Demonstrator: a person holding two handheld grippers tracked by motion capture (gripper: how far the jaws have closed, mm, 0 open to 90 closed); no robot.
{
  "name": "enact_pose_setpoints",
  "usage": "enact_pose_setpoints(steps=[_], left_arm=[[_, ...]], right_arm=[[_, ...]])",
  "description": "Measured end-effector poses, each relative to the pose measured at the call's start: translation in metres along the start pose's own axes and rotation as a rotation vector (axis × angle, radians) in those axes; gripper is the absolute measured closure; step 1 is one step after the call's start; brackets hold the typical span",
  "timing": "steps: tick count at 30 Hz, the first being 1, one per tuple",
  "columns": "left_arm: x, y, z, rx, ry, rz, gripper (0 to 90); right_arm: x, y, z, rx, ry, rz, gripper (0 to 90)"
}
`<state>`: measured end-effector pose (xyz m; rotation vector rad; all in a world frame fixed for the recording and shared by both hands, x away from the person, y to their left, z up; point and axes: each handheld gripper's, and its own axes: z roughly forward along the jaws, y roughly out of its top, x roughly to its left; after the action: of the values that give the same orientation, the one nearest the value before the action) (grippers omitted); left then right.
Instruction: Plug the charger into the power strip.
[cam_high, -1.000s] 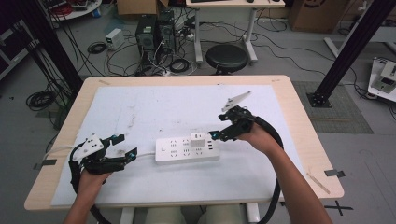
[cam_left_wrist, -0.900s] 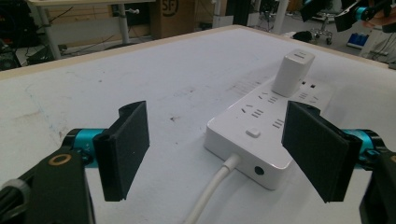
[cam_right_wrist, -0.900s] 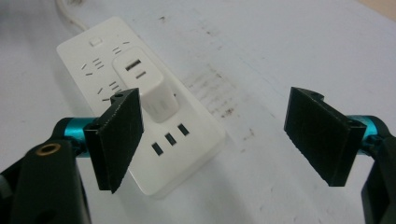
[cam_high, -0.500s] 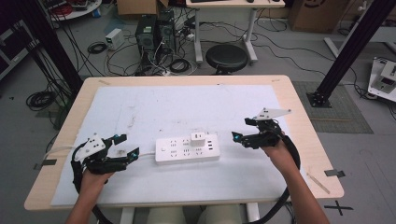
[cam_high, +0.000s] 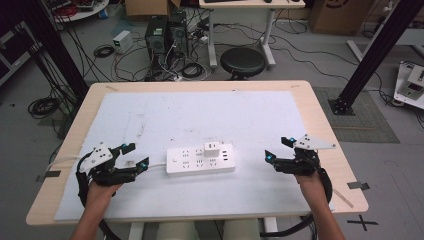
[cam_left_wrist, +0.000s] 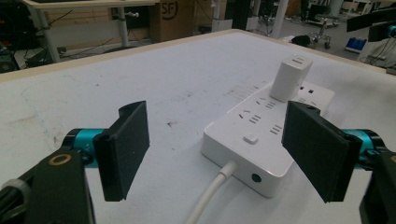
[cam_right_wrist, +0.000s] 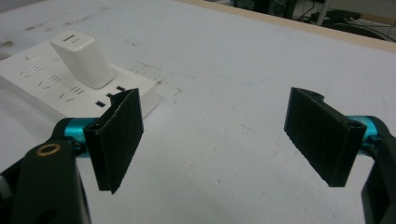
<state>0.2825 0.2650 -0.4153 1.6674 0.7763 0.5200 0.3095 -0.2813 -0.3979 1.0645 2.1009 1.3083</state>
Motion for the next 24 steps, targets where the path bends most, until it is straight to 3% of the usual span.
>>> enact_pose_setpoints(steps=[11, 24], left_arm=[[-0.002, 0.001, -0.002, -0.016, 0.004, -0.005, 23.3], [-0.002, 0.001, -0.002, -0.018, 0.021, -0.005, 23.3]], right_arm=[[0.0, -0.012, -0.009, -0.015, -0.044, 0.037, 20.3], [0.0, -0.015, -0.009, 0.003, -0.04, 0.041, 20.3]])
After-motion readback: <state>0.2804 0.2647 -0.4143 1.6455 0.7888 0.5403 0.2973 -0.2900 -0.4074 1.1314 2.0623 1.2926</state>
